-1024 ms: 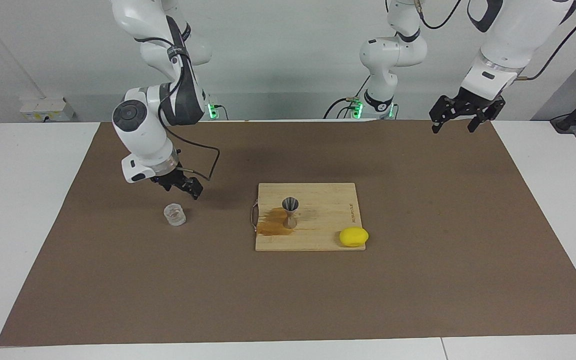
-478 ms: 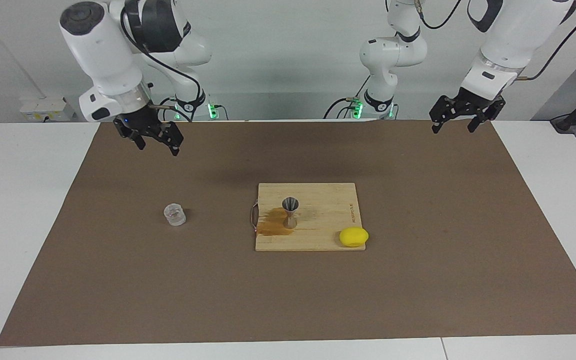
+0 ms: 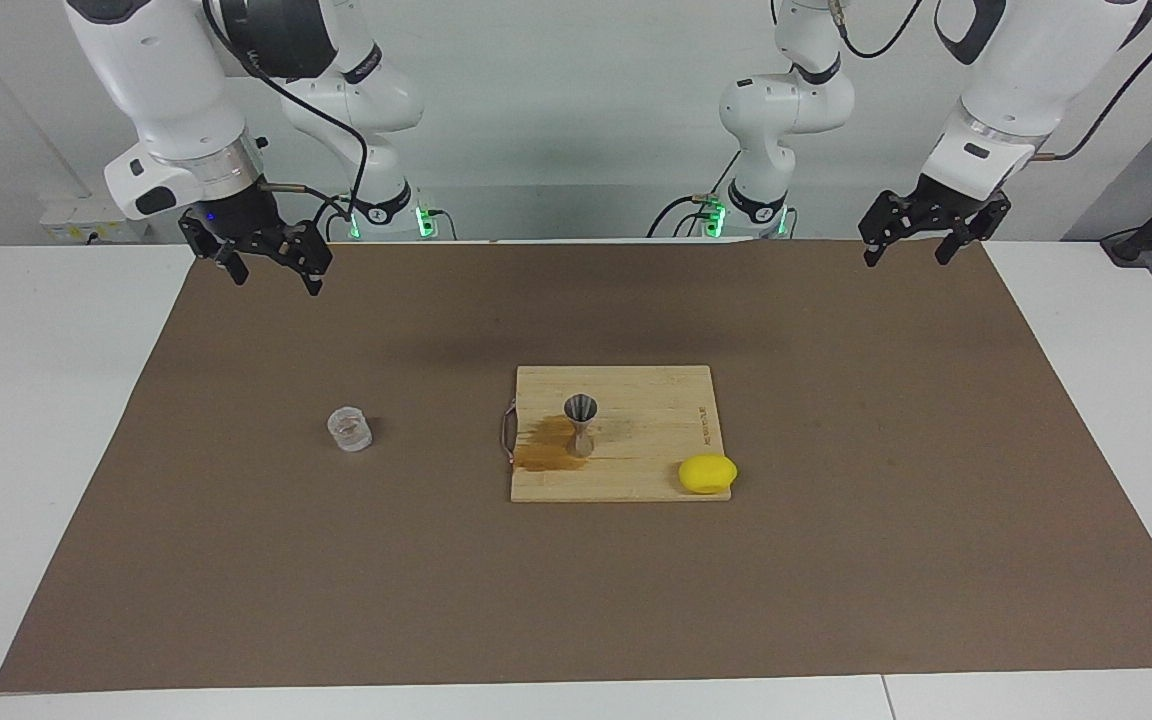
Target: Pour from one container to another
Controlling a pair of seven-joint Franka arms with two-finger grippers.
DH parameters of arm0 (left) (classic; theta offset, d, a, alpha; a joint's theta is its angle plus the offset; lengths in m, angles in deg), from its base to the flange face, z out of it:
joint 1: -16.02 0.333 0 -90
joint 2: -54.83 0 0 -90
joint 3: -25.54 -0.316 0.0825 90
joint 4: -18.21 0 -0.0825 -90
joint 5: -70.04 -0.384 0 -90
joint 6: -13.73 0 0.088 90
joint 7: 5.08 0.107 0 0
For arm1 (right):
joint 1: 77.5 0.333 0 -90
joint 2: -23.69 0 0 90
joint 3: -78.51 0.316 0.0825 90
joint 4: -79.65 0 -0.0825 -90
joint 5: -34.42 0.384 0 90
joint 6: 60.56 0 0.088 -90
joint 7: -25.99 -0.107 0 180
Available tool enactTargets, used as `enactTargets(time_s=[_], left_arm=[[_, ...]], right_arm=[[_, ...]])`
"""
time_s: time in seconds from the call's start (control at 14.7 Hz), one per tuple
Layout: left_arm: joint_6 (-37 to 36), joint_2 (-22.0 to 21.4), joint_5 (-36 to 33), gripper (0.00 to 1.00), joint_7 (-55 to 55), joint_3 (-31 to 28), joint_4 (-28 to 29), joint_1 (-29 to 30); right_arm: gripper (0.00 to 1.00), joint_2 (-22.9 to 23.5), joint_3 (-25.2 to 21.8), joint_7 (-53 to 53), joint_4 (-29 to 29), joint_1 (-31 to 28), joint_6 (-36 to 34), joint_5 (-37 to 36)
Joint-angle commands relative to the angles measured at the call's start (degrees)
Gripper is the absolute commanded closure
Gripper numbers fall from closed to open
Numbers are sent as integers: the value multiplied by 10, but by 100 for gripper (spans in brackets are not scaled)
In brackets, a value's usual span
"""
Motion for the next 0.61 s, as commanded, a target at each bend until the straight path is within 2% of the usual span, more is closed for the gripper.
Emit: enactTargets(time_s=[0.0, 0.55], left_arm=[[-1, -6, 4, 0, 1, 4, 4, 7], [-1, -6, 4, 0, 1, 4, 4, 7]], right_arm=[[0, 6, 2, 15, 14, -4, -18, -3], [0, 4, 4, 11, 8, -2, -9, -2]])
